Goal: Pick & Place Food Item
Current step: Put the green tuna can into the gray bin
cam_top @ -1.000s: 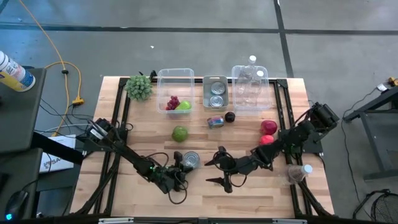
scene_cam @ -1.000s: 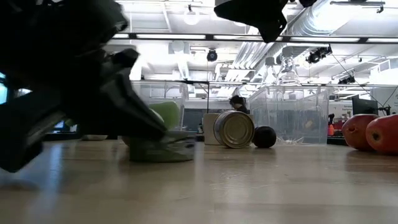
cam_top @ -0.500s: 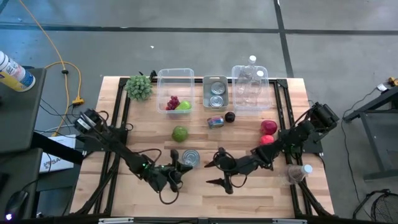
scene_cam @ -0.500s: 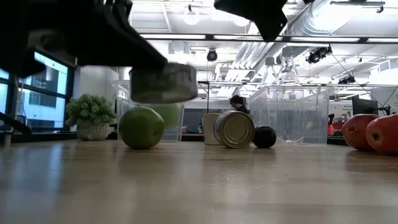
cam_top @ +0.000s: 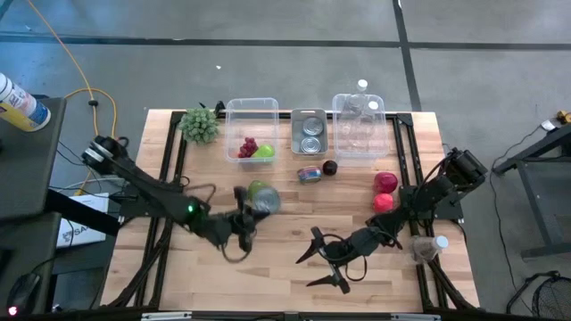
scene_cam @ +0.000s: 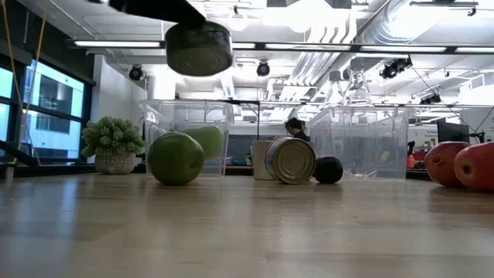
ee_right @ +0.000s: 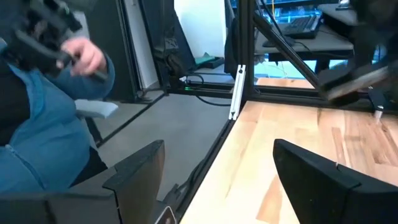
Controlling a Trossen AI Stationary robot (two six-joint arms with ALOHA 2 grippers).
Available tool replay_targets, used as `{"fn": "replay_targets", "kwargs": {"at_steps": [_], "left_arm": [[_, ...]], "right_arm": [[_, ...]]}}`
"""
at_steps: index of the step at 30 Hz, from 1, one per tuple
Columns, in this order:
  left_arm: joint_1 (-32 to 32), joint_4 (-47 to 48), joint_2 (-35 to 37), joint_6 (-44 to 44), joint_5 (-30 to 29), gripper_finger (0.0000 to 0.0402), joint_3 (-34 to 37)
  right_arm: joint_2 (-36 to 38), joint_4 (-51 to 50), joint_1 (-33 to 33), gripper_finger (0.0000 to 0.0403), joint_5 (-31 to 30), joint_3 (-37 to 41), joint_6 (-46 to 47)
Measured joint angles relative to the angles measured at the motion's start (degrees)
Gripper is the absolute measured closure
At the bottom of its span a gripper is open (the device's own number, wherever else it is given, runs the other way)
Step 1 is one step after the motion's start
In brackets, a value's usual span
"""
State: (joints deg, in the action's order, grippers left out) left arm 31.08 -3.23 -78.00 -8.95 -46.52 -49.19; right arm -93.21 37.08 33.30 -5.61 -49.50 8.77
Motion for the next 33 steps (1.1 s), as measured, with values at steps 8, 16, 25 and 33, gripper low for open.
{"fn": "replay_targets", "kwargs": {"at_steps": [8, 16, 25, 33], "left_arm": [[-10.49, 13.91, 5.90, 1.98, -0.62, 0.0401, -7.65], [-20.12, 27.00, 5.87, 6.35, -1.31, 0.0401, -18.54], [-37.40, 32.21, 5.97, 12.30, 14.88, 0.0401, -20.02], [-49.31, 34.72, 5.34, 14.84, 21.66, 0.0401, -20.00]], "right_arm": [[0.00, -0.41, -0.70, 0.0114, -0.43, 0.00, -0.04], [0.00, -1.69, -1.76, 0.0114, -0.39, 0.00, -0.06], [0.00, -3.23, -1.90, 0.0114, -0.19, 0.00, 0.26], [-0.01, -3.47, -1.90, 0.0114, -0.41, 0.00, 0.37]]}}
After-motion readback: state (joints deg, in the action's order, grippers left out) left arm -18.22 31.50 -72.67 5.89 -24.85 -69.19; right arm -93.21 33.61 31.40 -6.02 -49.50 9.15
